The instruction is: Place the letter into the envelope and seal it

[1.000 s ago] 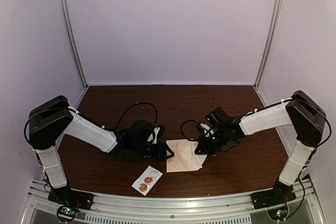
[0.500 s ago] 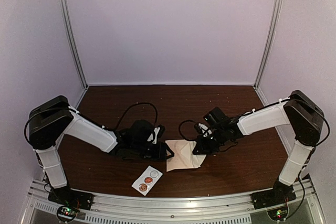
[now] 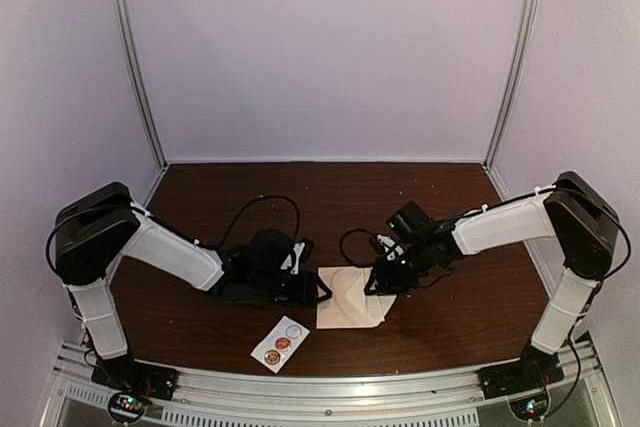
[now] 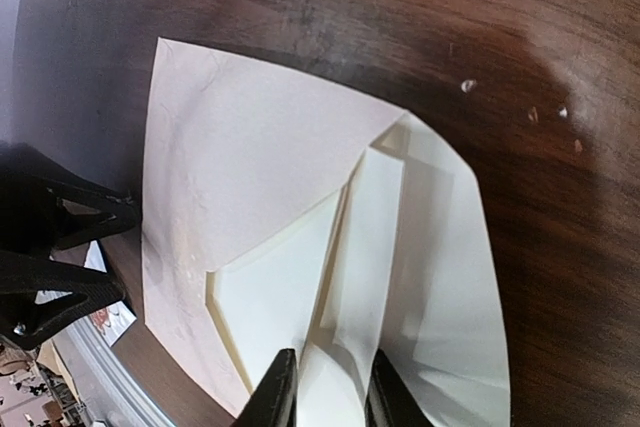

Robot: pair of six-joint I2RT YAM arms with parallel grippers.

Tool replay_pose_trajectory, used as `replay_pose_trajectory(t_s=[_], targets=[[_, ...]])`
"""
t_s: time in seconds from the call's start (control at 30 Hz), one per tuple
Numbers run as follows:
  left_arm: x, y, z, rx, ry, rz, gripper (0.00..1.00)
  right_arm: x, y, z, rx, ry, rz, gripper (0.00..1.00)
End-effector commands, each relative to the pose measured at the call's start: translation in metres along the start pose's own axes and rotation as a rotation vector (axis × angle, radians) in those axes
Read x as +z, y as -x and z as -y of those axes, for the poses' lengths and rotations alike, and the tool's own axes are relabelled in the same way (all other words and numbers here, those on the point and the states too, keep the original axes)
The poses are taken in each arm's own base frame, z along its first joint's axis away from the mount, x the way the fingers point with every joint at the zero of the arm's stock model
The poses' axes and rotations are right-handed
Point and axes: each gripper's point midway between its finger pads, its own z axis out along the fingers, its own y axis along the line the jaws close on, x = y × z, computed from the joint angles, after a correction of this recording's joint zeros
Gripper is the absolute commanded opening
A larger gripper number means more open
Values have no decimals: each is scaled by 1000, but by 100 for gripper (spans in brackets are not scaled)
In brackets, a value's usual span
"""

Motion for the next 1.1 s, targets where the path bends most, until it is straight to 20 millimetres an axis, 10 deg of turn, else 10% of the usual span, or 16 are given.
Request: replay_pose_trajectory(t_s=[0.0,0.33,1.07], targets=[[-1,-2,-4,11,27,-6,43,-5,-9,1,14,7,-3,25],[0,-2,-2,9,15,-7,43,-7,-19,-6,56,95,7,1],[2,-9,2,-12,-30,-26,43,-3,-4,-33,160,252,89,0]])
